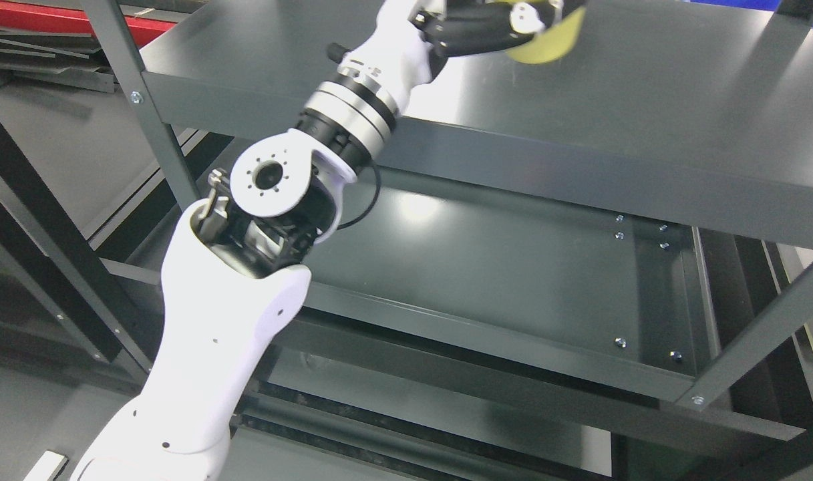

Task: Place yellow IKEA cup on middle right shelf
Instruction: 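Set the cup upright on the shelf and open the left hand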

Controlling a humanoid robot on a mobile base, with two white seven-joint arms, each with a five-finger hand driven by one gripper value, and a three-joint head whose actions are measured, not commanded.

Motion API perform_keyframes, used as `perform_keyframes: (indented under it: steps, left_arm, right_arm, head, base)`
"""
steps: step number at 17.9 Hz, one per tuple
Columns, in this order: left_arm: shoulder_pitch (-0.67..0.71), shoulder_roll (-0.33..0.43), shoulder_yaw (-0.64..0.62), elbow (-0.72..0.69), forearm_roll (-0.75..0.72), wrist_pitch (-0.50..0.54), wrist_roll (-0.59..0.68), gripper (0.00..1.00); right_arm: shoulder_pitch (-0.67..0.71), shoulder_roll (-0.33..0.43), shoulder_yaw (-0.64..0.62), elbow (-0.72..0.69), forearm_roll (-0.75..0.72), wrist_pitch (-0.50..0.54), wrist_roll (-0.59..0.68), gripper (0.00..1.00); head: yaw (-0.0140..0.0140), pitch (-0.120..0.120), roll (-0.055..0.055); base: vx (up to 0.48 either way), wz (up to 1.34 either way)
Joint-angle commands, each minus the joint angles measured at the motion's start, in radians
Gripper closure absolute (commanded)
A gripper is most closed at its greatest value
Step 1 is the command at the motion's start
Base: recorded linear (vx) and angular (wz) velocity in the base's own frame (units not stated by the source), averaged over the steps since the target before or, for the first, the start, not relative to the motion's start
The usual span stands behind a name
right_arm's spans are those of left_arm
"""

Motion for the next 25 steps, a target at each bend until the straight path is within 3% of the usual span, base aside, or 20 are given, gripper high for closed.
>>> perform_keyframes:
  steps: [1, 5, 10, 16, 23, 25]
  left_arm:
    - [-0.015, 0.013, 0.193, 0.011, -0.074, 0.092, 0.015, 0.99]
    - [-0.017, 0.013, 0.193, 0.034, -0.114, 0.112, 0.015, 0.92]
    - [-0.008, 0.013, 0.193, 0.04, -0.114, 0.195, 0.003, 0.54]
    - [0.0, 0.013, 0.188, 0.045, -0.114, 0.207, -0.017, 0.25]
    - [0.018, 0.013, 0.187, 0.045, -0.112, 0.206, -0.018, 0.02]
    - [0.023, 0.013, 0.187, 0.045, -0.112, 0.204, -0.018, 0.01]
  right_arm:
    - [0.014, -0.017, 0.017, 0.0, -0.025, 0.001, 0.0, 0.01]
    - [0.014, -0.017, 0.017, 0.0, -0.025, 0.001, 0.0, 0.01]
    - [0.014, -0.017, 0.017, 0.0, -0.025, 0.001, 0.0, 0.01]
    - [0.014, -0.017, 0.017, 0.0, -0.025, 0.001, 0.0, 0.01]
    - [0.014, -0.017, 0.017, 0.0, -0.025, 0.001, 0.0, 0.01]
    - [0.014, -0.017, 0.017, 0.0, -0.025, 0.001, 0.0, 0.01]
  head:
    - [0.0, 0.0, 0.0]
    - [0.0, 0.0, 0.0]
    - [0.0, 0.0, 0.0]
    - [0.0, 0.0, 0.0]
    - [0.0, 0.0, 0.0]
    - [0.0, 0.0, 0.0]
  base:
    - [0.032, -0.06]
    - [0.008, 0.0]
    - [0.0, 0.0]
    - [0.0, 0.0]
    - [0.0, 0.0]
    - [0.0, 0.0]
